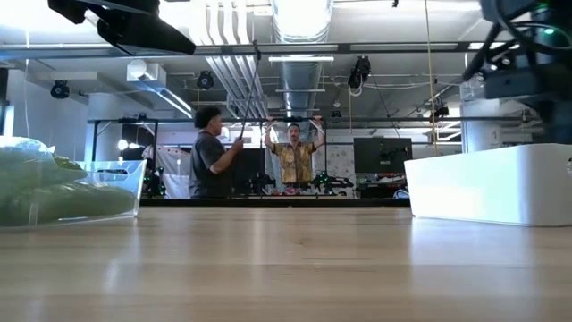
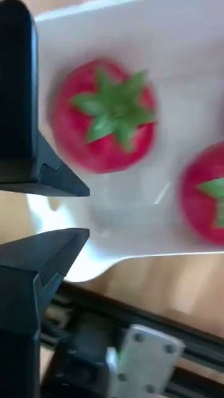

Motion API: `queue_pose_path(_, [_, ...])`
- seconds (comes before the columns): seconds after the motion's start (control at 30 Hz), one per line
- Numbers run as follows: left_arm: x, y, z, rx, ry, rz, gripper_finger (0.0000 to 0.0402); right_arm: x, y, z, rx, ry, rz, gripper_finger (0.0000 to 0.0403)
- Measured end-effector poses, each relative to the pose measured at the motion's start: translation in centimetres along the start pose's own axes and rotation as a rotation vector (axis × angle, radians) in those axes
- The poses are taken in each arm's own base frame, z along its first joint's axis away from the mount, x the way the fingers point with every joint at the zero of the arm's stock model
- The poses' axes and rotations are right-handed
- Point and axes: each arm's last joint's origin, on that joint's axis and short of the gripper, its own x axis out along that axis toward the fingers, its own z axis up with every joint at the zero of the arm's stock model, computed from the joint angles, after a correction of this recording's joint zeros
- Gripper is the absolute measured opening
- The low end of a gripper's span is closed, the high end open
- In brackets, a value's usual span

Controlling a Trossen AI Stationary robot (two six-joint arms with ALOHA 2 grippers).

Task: Sort produce into baskets
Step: Adjust the white bin, then put the tomato into the white bin

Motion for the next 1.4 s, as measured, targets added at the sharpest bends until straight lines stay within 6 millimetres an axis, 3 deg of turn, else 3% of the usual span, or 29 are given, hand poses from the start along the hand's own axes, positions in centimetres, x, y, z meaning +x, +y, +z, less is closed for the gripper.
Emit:
queue_pose_path(0.23, [0.0, 0.0, 0.0, 0.001, -0.001, 0.0, 0.0349, 0.4, -0.3, -1.7, 0.027, 0.096, -0.018, 0.006])
queue_pose_path(0.43, [-0.4, -0.5, 0.1, 0.005, -0.002, -0.025, 0.0349, -0.6, 0.5, -2.9, -0.004, 0.119, 0.079, 0.0052])
queue_pose_path(0.63, [-3.1, -3.3, 2.4, 0.008, 0.031, -0.171, 0.0349, -2.7, 0.9, -3.4, -0.046, -0.058, 0.183, 0.0052])
queue_pose_path(0.83, [-7.8, -6.8, 2.7, -0.08, 0.329, -0.37, 0.0349, -5.6, 1.7, -4.2, -0.138, -0.406, 0.348, 0.0052])
queue_pose_path(1.03, [-10.9, -9.4, 2.3, -0.341, 0.52, -0.342, 0.0349, -7.2, 3.1, -5.1, -0.197, -0.719, 0.422, 0.0052])
queue_pose_path(1.2, [-10.7, -10.8, 1.1, -0.458, 0.721, -0.241, 0.0349, -7.4, 5.0, -5.7, -0.286, -0.79, 0.376, 0.006])
queue_pose_path(1.4, [-9.1, -12.4, -0.4, -0.533, 0.981, -0.138, 0.035, -7.8, 6.9, -6.3, -0.4, -0.869, 0.317, 0.0102])
